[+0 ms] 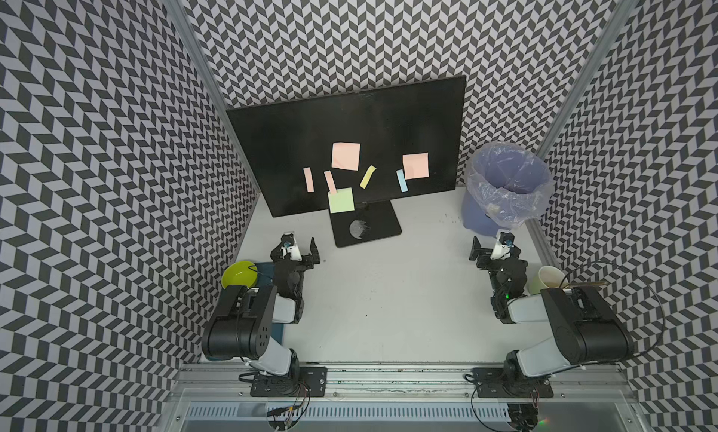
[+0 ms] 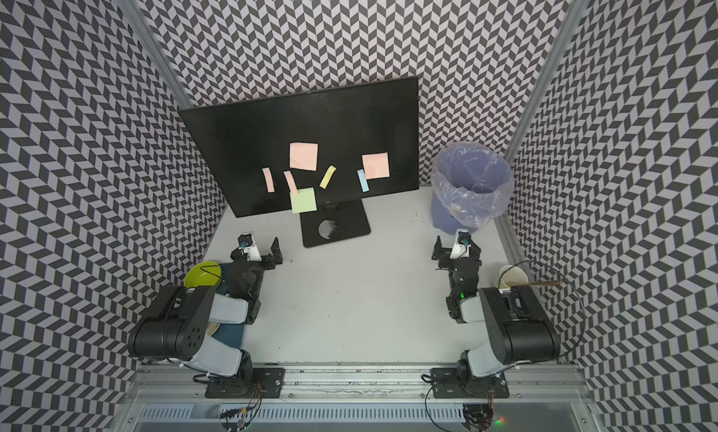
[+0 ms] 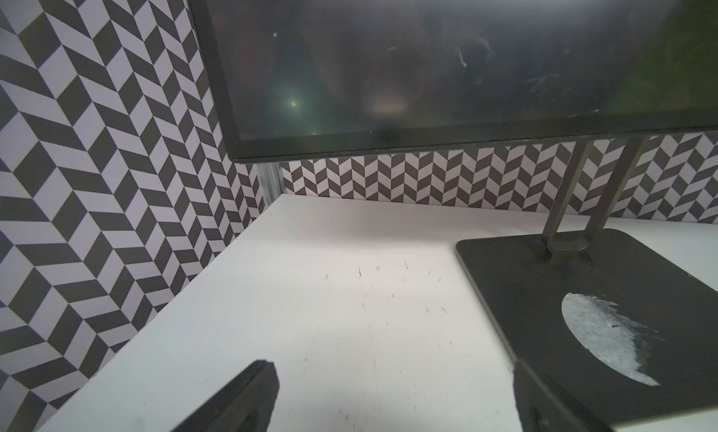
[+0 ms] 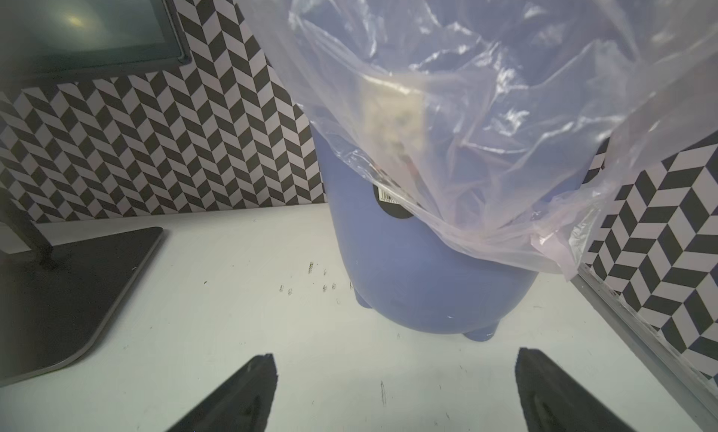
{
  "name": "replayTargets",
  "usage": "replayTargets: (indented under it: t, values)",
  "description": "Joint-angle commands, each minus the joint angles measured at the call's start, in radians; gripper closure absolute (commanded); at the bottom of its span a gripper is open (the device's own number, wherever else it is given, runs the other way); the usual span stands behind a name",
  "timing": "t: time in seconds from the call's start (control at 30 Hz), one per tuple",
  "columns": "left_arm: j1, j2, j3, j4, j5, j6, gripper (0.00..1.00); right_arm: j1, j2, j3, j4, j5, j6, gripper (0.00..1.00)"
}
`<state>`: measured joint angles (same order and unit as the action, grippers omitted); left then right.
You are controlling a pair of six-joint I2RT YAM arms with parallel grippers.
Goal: Remove the sticky note from the monitor
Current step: Tear off the sticky note from the monitor.
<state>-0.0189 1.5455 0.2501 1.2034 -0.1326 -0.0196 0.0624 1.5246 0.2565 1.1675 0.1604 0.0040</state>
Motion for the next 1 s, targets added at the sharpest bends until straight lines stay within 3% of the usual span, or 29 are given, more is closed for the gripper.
replayTargets:
  t: [0.0,0.73,0.8,0.97]
  values:
    - [0.002,0.003,0.009,0.022,0.008,0.003,0.0,-0.002,0.003,0.012,0.046,-0.003,-0.001,0.01]
    - [0.002,-0.008,0.002,0.041,0.007,0.003,0.0,-0.002,-0.001,0.009,0.057,-0.005,0.001,0.01]
    - [0.0,-0.065,0.003,-0.014,0.009,0.005,0.0,-0.001,-0.049,0.005,0.032,-0.028,-0.013,0.01]
    - [-0.031,-0.265,0.064,-0.319,-0.052,-0.036,0.0,0.0,-0.276,0.026,-0.234,-0.101,0.017,0.01]
